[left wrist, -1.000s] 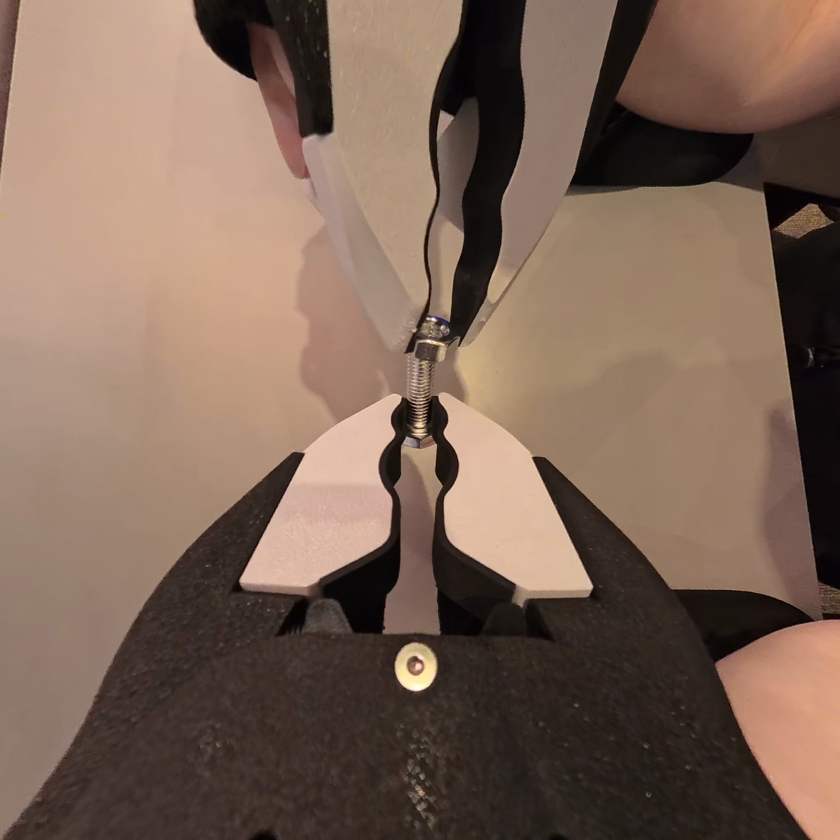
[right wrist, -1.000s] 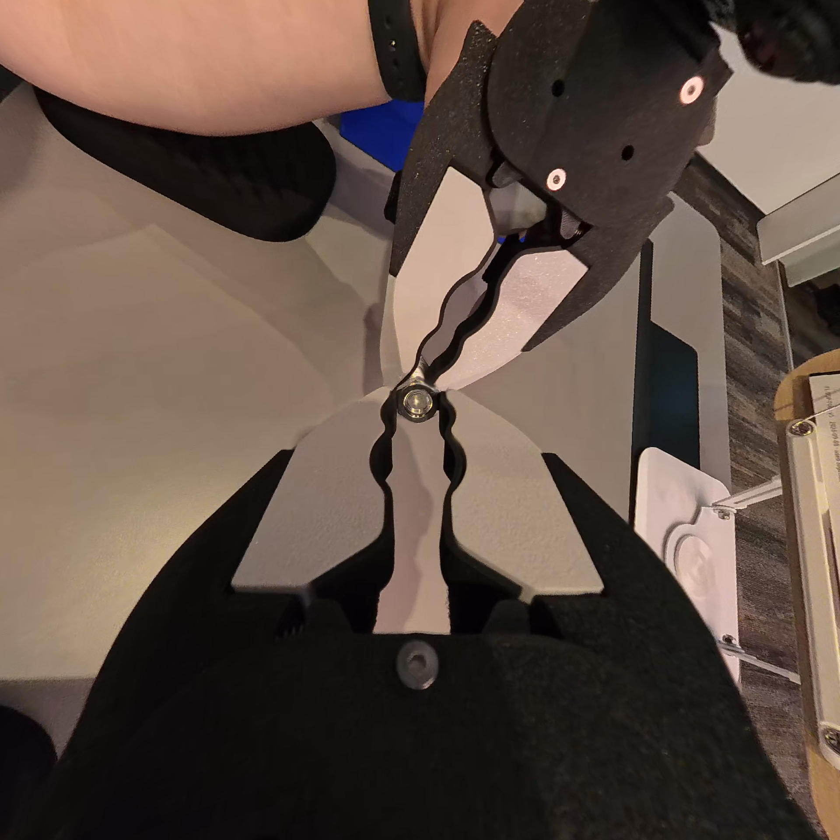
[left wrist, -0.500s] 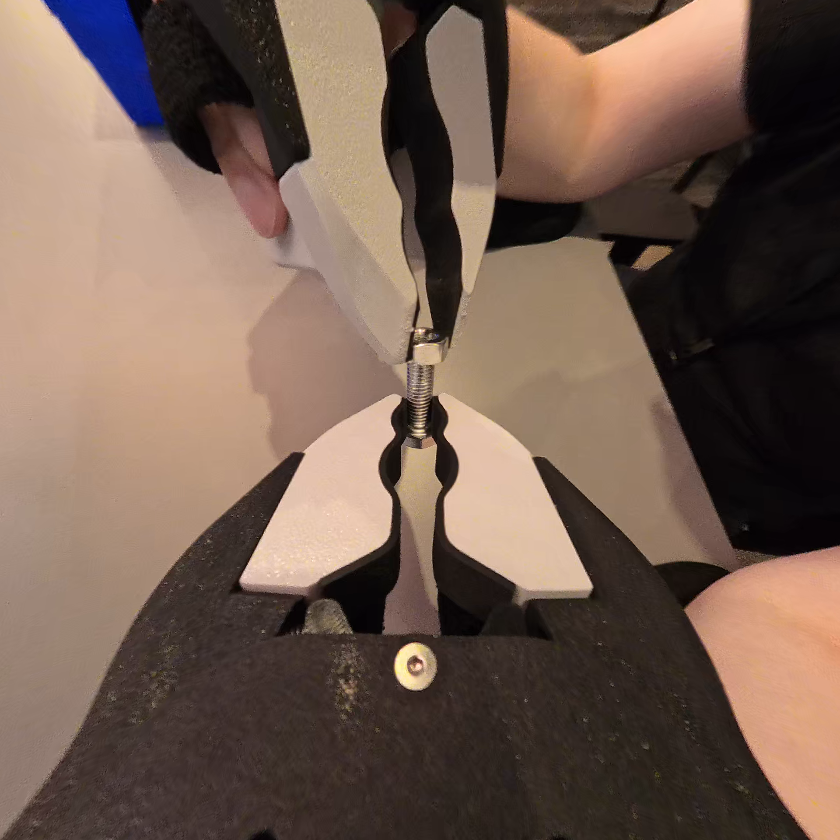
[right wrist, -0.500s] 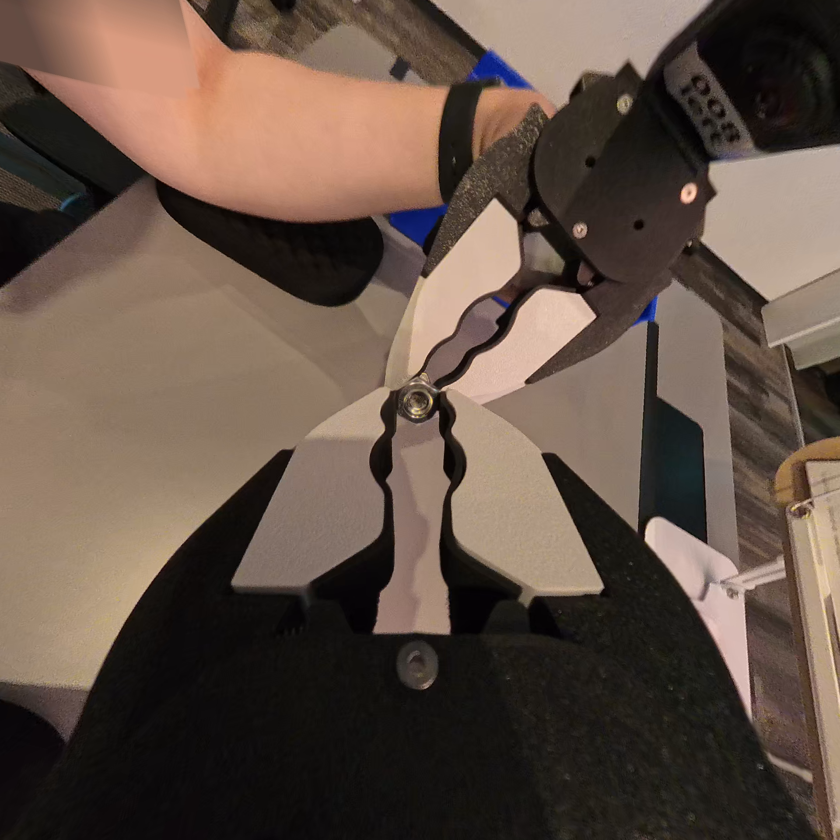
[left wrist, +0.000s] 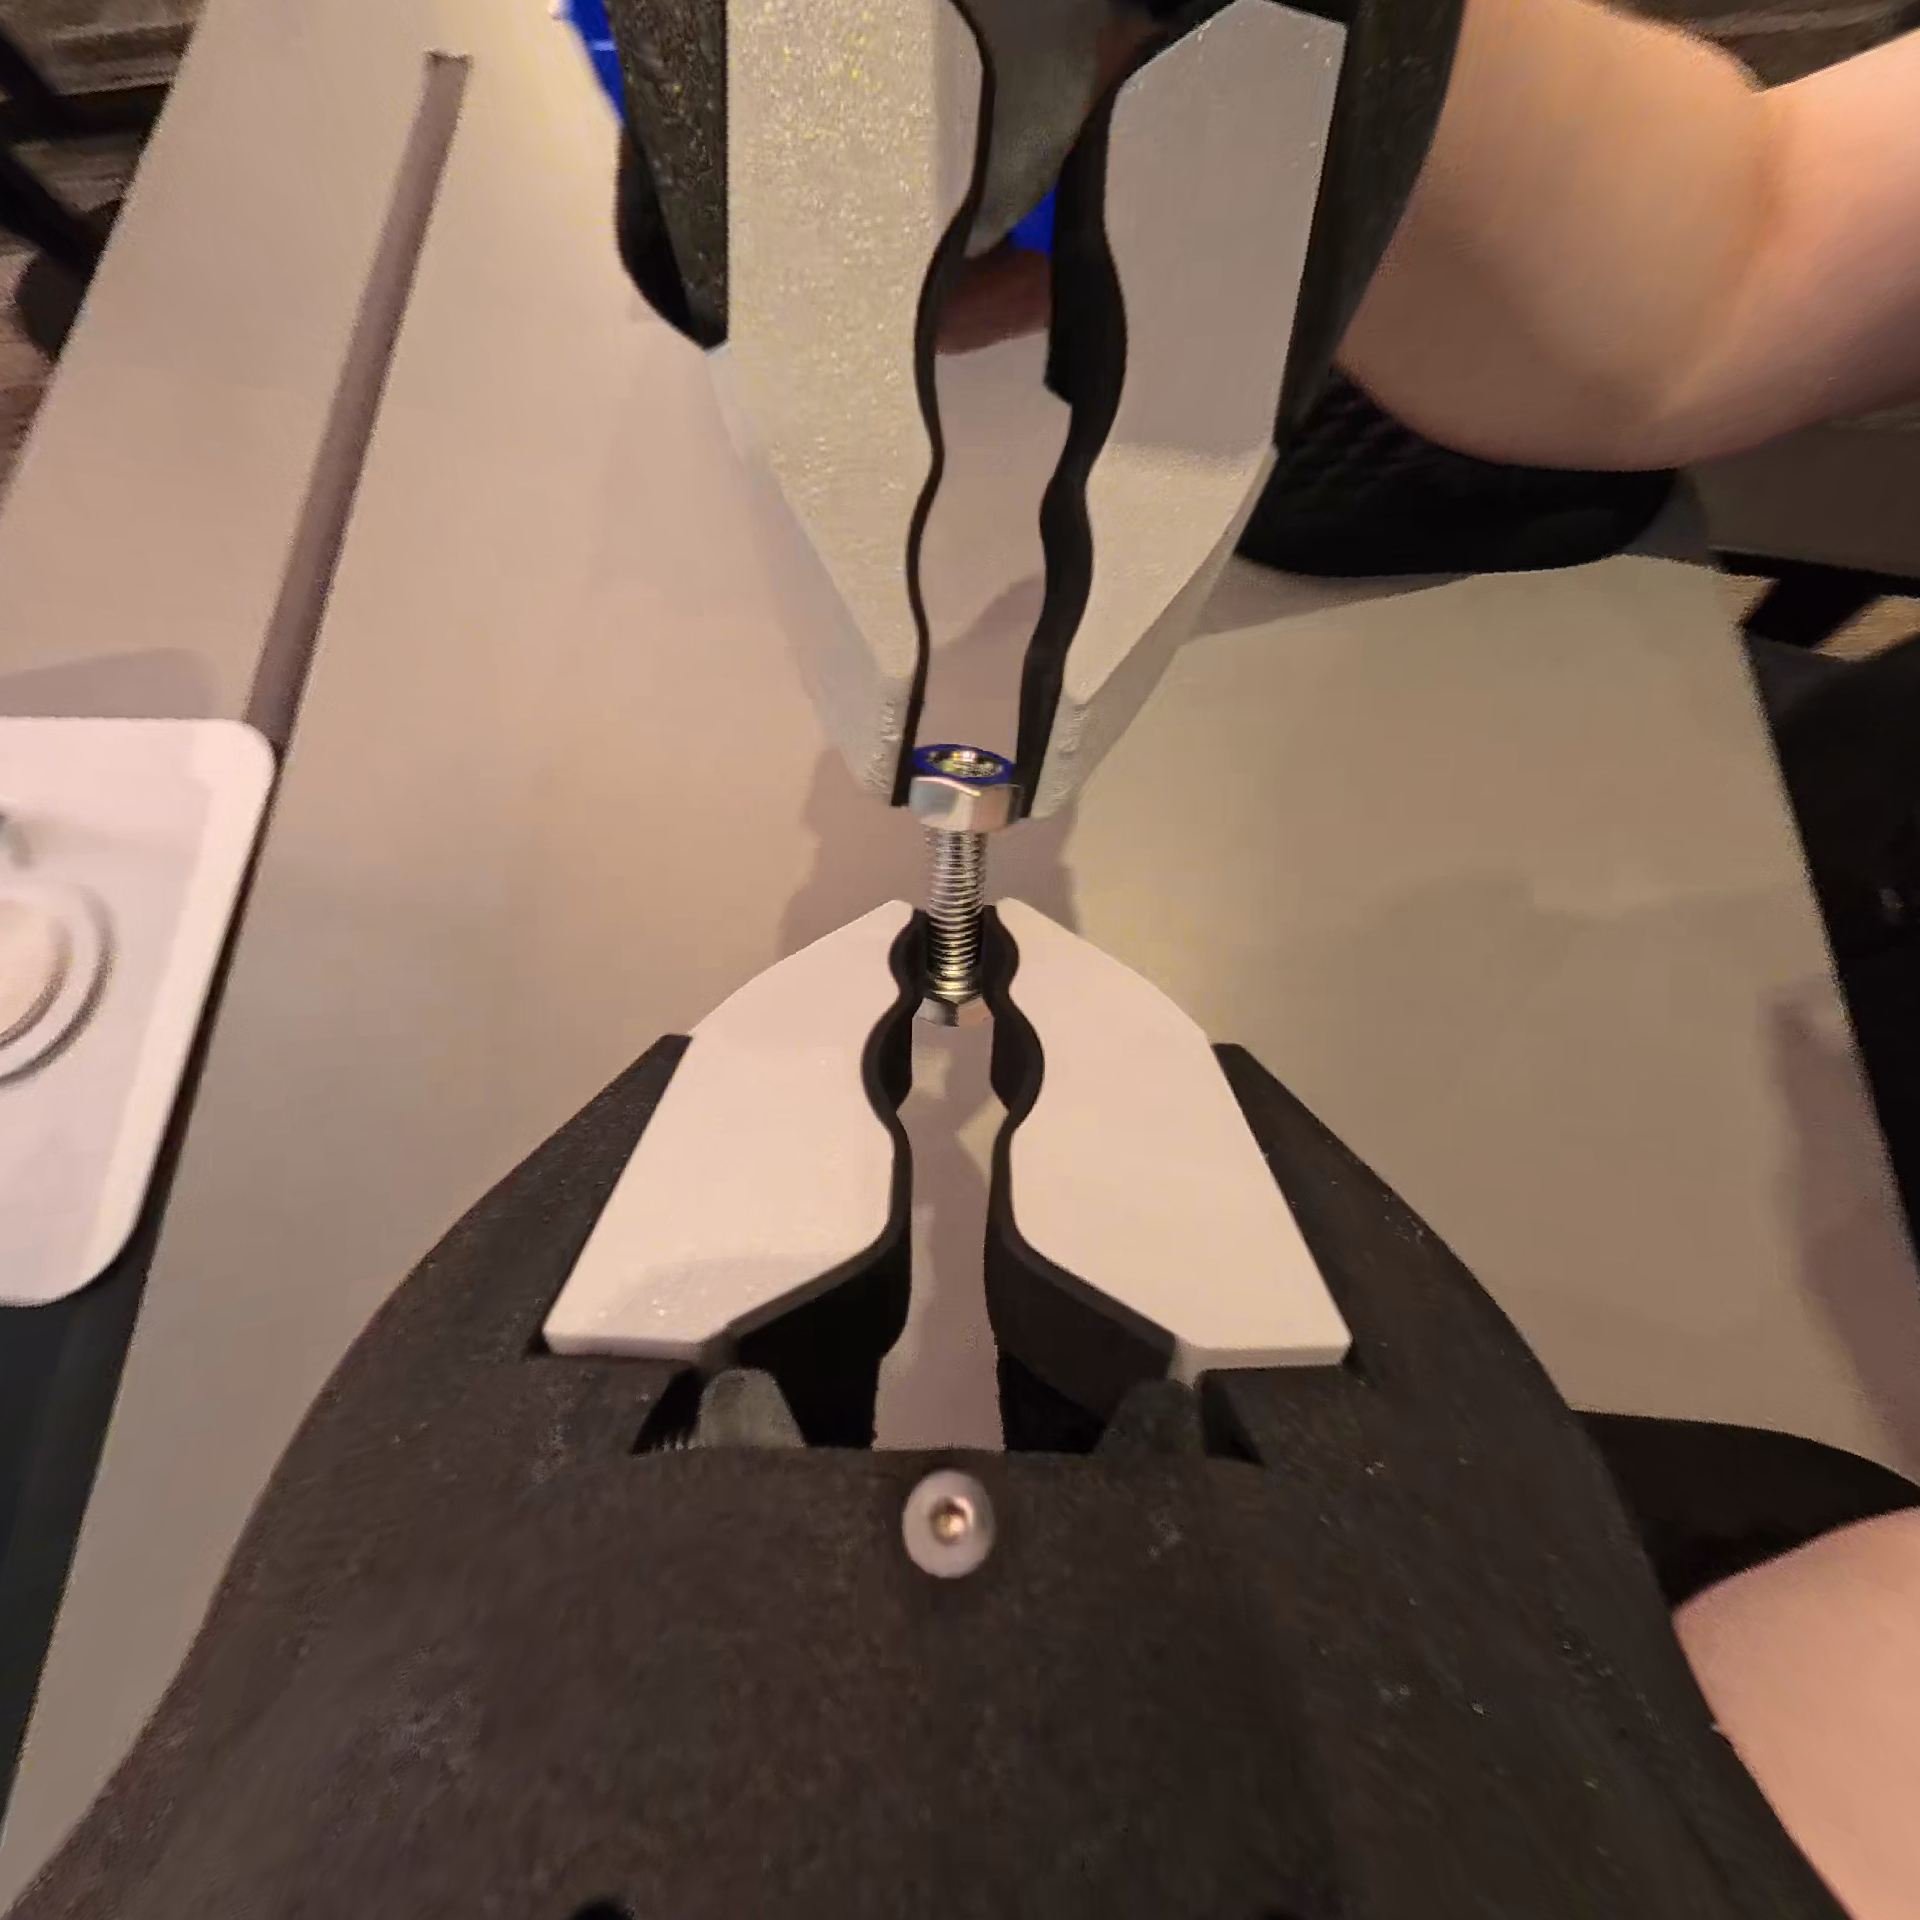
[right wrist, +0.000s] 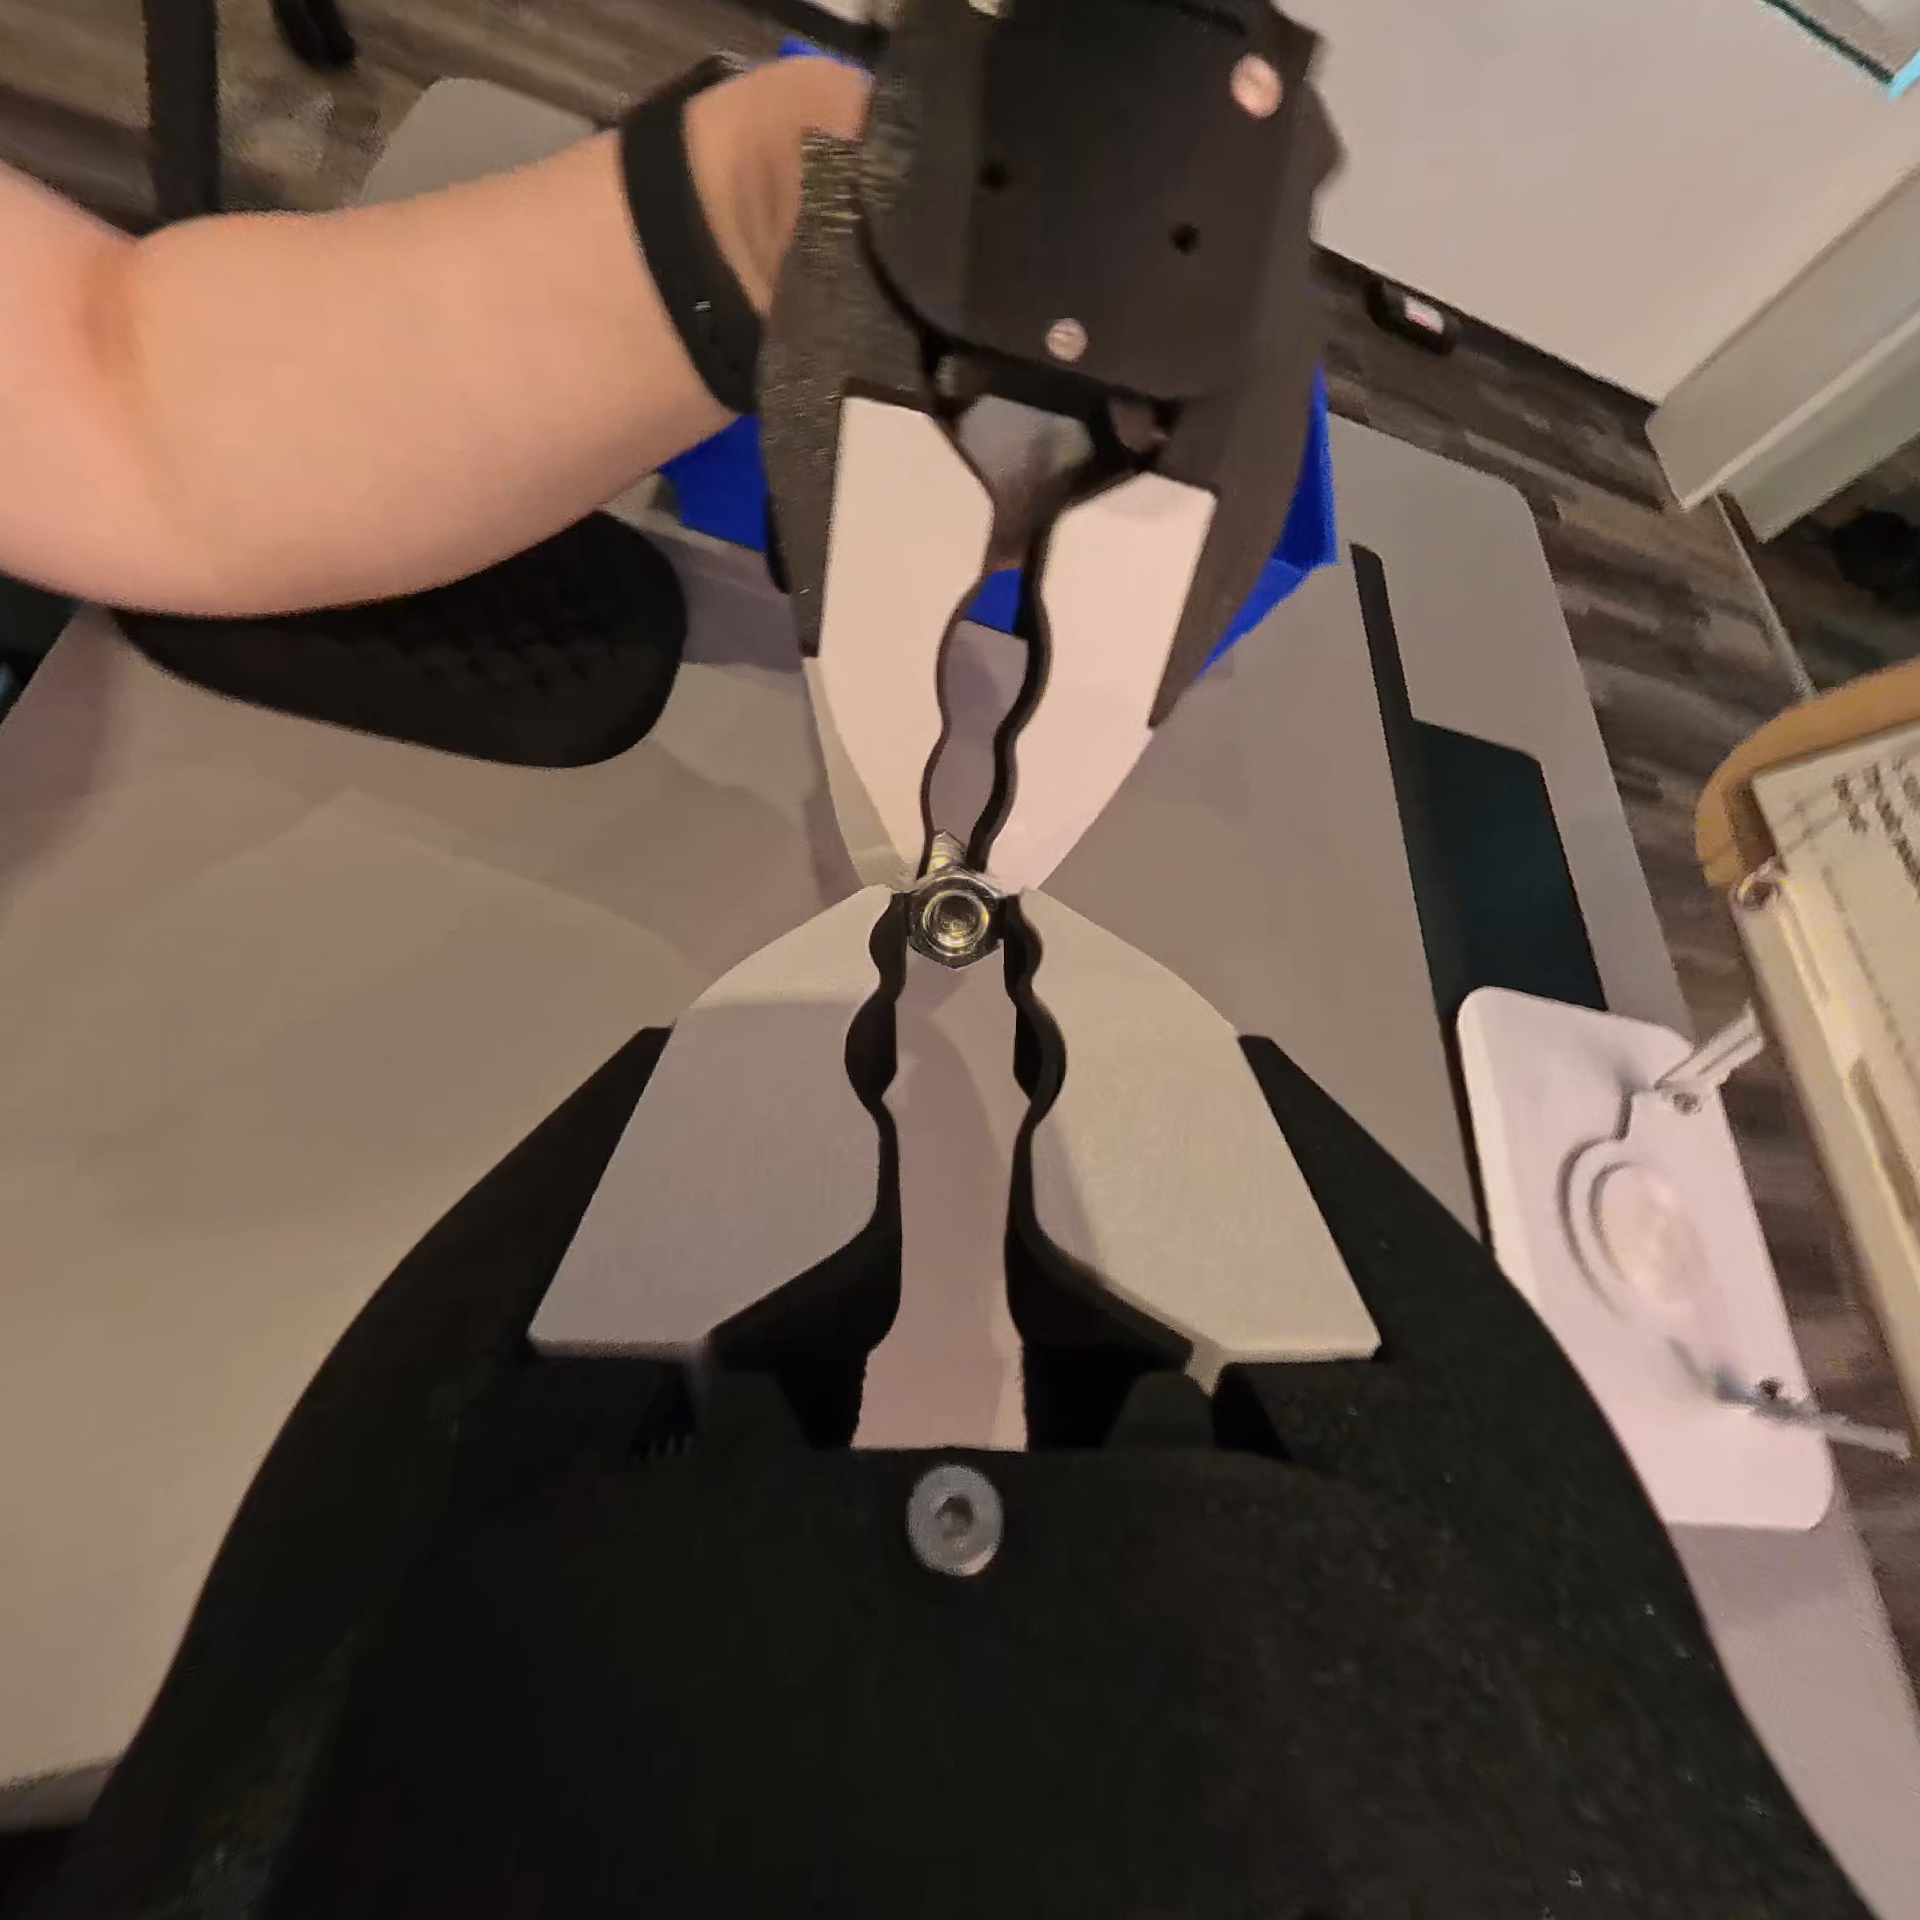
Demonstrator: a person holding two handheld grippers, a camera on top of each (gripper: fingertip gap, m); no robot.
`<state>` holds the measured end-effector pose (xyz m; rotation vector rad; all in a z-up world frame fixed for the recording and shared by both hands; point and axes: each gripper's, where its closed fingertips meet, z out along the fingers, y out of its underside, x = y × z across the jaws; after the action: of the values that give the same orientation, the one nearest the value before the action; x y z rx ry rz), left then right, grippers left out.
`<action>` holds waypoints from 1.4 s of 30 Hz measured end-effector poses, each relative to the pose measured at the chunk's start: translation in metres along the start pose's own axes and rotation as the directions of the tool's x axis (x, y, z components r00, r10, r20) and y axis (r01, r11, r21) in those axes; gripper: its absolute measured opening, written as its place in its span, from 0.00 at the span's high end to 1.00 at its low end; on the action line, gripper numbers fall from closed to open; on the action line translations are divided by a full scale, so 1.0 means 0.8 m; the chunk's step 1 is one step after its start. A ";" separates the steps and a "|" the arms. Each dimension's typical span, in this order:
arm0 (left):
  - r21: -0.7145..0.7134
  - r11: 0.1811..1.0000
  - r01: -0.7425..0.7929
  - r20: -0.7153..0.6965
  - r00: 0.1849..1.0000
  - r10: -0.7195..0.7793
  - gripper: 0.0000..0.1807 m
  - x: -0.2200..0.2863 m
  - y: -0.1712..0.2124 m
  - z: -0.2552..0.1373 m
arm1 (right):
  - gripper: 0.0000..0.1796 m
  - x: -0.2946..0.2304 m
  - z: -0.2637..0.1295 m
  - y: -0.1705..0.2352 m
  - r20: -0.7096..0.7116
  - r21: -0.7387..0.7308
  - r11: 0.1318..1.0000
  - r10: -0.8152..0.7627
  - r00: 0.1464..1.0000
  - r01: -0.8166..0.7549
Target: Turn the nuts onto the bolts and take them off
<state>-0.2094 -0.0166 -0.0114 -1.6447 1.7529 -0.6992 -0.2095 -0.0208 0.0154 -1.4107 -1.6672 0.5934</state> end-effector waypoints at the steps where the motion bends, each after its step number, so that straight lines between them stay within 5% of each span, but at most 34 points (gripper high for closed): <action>1: -0.016 1.000 0.004 0.043 0.999 -0.004 0.95 -0.008 0.002 0.000 | 0.90 0.007 0.002 0.002 -0.014 0.002 0.999 0.041 0.999 -0.041; 10: -0.027 0.998 0.065 0.192 0.980 -0.058 0.95 -0.042 0.011 -0.006 | 0.90 0.042 0.015 0.008 -0.108 0.063 0.975 0.221 0.969 -0.215; 17: -0.072 0.997 0.022 0.080 0.997 -0.016 0.95 -0.018 0.018 0.004 | 0.78 0.021 0.010 0.017 -0.129 -0.040 0.990 -0.143 0.981 0.139; 21: -0.114 0.993 0.003 -0.024 1.000 -0.006 0.95 0.004 0.026 0.014 | 0.82 -0.005 0.013 0.031 -0.061 -0.113 0.943 -0.323 0.945 0.315; 33: -0.126 0.992 -0.002 -0.138 0.990 -0.015 0.95 0.028 0.026 0.018 | 0.87 -0.032 0.016 0.029 0.040 -0.121 0.925 -0.359 0.932 0.361; 42: -0.111 0.994 0.006 -0.127 0.992 -0.020 0.95 0.025 0.025 0.016 | 1.00 -0.020 0.014 0.043 0.030 -0.144 0.943 -0.299 0.954 0.300</action>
<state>-0.2140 -0.0344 -0.0367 -1.7198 1.9033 -0.7405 -0.1999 -0.0255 -0.0223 -1.2213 -1.9179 0.3078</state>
